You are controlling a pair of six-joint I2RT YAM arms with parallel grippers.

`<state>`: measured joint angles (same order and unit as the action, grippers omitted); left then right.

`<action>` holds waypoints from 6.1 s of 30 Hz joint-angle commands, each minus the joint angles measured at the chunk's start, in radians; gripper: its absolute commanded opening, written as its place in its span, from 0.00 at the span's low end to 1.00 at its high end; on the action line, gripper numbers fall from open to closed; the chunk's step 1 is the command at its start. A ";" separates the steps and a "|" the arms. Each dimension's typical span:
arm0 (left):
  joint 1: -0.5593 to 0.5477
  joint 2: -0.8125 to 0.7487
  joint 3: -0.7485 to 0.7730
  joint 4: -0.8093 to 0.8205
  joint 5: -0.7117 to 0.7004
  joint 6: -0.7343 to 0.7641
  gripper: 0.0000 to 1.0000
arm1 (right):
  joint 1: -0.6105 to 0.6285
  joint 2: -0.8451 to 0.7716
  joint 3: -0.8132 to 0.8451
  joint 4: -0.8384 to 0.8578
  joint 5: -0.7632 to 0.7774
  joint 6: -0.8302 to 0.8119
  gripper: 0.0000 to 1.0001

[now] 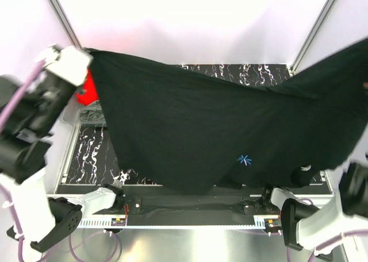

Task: Fold and stack the t-shirts
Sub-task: Flatten the tshirt out

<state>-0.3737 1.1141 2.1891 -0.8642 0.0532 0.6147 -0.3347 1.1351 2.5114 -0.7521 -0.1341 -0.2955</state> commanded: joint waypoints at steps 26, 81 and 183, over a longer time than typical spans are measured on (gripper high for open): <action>0.117 0.852 -0.246 0.249 -0.199 -0.021 0.00 | 0.143 0.790 -0.602 0.390 -0.079 -0.054 0.00; -0.059 -0.016 -0.295 0.444 -0.222 0.014 0.00 | 0.215 0.026 -0.185 0.189 0.126 -0.129 0.00; 0.030 -0.120 -0.257 0.478 -0.139 -0.009 0.00 | 0.217 -0.122 -0.406 0.316 0.215 -0.366 0.00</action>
<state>-0.3557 0.9661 1.8679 -0.4267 -0.0830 0.6010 -0.1123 0.9379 2.0155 -0.4713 0.0185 -0.6109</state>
